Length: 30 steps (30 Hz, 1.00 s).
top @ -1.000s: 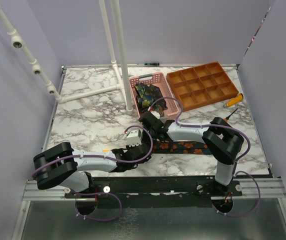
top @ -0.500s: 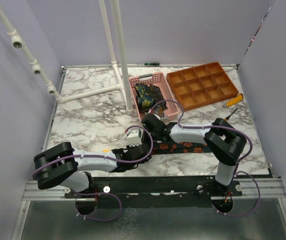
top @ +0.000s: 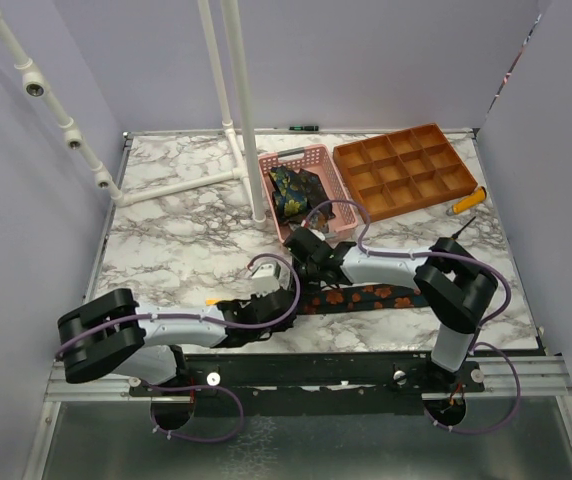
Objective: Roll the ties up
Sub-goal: Roll the tie at the center of the board.
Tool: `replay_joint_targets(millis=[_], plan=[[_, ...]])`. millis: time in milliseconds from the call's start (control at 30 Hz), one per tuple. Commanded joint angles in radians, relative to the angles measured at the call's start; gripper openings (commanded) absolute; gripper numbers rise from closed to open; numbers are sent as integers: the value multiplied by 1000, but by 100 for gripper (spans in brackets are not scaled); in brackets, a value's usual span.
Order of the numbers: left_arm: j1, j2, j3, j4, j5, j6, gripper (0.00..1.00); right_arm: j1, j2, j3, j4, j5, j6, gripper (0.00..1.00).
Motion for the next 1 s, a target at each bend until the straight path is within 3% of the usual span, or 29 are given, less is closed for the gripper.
replay_joint_targets(millis=[0,400,533,633,700,800,833,900,967], plan=[[-3,-104,-80,-28,85,14,0,-12,-30,71,-212,82,-46,0],[-4,-394,-49,-310,135,109,0,-33,-99,166,-297,140,-97,6],[-2,-504,-50,-377,38,92,0,-33,-244,126,-300,194,-138,13],[19,-614,-73,-368,-49,67,0,-33,-380,21,-198,110,-214,17],[53,-687,-93,-314,-62,87,14,-34,-462,-81,-80,-13,-248,19],[108,-770,-135,-220,-41,121,63,-34,-523,-233,85,-139,-243,25],[130,-787,-155,-186,-18,141,74,-33,-523,-265,110,-166,-234,26],[180,-786,-178,-127,53,173,87,-33,-499,-300,133,-206,-203,27],[235,-743,-192,-82,155,190,91,-33,-477,-332,172,-229,-177,27]])
